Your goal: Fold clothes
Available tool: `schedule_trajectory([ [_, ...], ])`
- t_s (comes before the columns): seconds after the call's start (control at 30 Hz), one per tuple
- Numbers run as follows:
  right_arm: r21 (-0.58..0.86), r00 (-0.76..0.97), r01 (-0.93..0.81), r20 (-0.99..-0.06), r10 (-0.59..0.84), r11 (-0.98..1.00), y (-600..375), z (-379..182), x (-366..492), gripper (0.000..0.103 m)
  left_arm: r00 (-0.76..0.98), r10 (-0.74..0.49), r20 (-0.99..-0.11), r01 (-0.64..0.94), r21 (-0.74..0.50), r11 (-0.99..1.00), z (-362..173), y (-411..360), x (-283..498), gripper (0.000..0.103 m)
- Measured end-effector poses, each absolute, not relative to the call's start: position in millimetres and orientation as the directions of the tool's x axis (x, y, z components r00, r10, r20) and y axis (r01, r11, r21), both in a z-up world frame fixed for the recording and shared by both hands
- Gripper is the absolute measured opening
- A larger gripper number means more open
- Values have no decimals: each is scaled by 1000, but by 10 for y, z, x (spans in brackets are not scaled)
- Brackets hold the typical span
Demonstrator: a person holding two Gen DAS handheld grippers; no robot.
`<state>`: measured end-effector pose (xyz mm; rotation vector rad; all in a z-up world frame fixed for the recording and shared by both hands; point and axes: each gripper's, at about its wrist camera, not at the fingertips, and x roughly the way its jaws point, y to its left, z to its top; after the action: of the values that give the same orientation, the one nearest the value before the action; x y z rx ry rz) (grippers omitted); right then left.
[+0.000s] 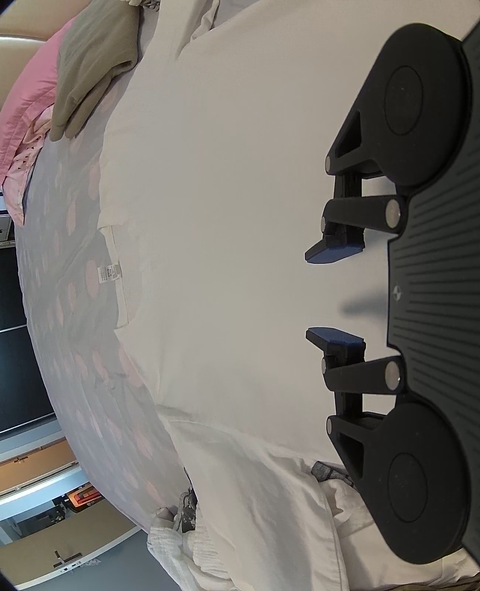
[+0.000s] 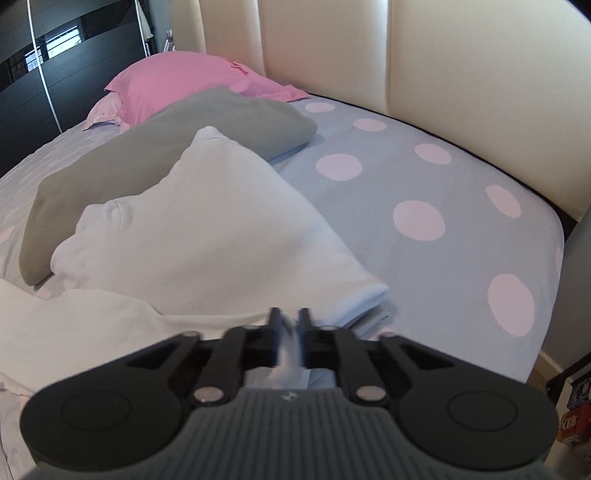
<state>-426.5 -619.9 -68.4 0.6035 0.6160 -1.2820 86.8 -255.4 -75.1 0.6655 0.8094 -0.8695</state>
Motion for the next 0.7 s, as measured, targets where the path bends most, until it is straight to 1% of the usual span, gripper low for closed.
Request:
schedule_trajectory([
  [0.2, 101, 239, 968, -648, -723, 230, -6004, -407, -4269, 2, 398, -405, -823, 857, 177, 483, -721, -2558, 837, 36],
  [0.37, 133, 363, 923, -609, -706, 360, -5736, -79, -4062, 2, 397, -415, -819, 860, 174, 480, -678, -2552, 811, 36],
  [0.6, 209, 597, 772, -561, -573, 600, -5253, 416, -3415, 2, 381, -450, -808, 868, 146, 474, -569, -2531, 778, 36],
  [0.7, 216, 674, 689, -542, -502, 692, -4998, 597, -3020, 2, 371, -469, -802, 875, 133, 466, -515, -2545, 760, 36],
])
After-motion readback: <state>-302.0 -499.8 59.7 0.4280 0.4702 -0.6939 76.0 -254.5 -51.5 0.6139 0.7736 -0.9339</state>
